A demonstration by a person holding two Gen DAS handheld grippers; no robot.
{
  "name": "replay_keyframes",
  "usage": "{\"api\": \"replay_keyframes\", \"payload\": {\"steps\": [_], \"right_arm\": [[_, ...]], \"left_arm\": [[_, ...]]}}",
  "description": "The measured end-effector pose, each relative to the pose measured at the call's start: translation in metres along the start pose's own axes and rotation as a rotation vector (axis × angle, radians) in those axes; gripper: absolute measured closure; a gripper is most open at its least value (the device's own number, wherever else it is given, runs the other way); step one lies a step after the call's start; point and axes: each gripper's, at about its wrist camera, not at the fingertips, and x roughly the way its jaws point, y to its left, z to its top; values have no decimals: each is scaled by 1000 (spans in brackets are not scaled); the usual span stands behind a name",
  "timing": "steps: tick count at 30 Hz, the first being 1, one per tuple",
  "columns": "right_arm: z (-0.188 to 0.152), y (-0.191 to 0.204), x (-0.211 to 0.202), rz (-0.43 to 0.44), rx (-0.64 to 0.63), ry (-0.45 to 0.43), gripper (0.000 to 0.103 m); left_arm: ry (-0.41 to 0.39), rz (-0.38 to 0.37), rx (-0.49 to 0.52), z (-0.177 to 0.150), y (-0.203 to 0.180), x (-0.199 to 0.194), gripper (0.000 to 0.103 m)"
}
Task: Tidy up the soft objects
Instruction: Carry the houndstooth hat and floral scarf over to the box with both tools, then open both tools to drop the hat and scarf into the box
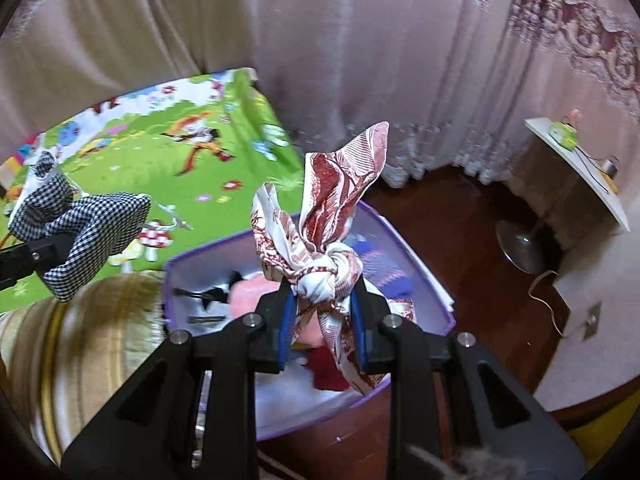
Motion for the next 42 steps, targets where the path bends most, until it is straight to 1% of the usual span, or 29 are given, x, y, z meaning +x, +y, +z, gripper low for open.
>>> {"api": "replay_keyframes", "payload": {"steps": [5, 11, 18, 19, 20, 21, 23, 24, 25, 26, 29, 31, 33, 35, 39, 40, 42], "right_arm": [[-1, -20, 13, -54, 34, 23, 74], [-1, -33, 31, -60, 50, 43, 74], [2, -44, 44, -76, 61, 46, 73], [3, -46, 46, -80, 60, 49, 72], [3, -46, 47, -81, 60, 53, 72], [2, -47, 49, -82, 61, 55, 70], [1, -48, 52, -88, 65, 64, 60], [0, -50, 52, -87, 67, 68, 57], [0, -50, 53, -88, 68, 71, 50], [-1, -50, 53, -96, 66, 72, 45], [-4, -49, 47, -122, 66, 77, 35], [-8, -50, 42, -131, 77, 83, 33], [-11, -49, 37, -137, 74, 95, 32], [-17, -48, 30, -142, 75, 107, 31], [-28, -46, 15, -126, 76, 113, 31], [-31, -45, 10, -125, 72, 111, 31], [-35, -43, 3, -132, 69, 105, 31]], "left_arm": [[43, 0, 42, 4, -18, 25, 78], [86, -4, 46, 6, -33, 48, 78], [132, -11, 27, 10, -40, 76, 78], [136, -12, 25, 8, -42, 77, 76], [140, -14, 22, 8, -42, 80, 71], [147, -19, 21, 8, -43, 82, 68], [158, -19, 22, 7, -44, 87, 54], [163, -20, 22, 7, -44, 88, 51], [168, -26, 20, 6, -44, 90, 47], [172, -29, 18, 4, -44, 90, 46], [197, -40, 27, -2, -44, 85, 46], [207, -59, 19, -8, -41, 80, 45], [209, -65, 3, -17, -37, 71, 40], [206, -56, -12, -26, -34, 62, 31], [200, -62, -60, -44, -27, 47, 23], [198, -63, -70, -48, -25, 45, 19], [190, -76, -80, -55, -24, 40, 18]]}}
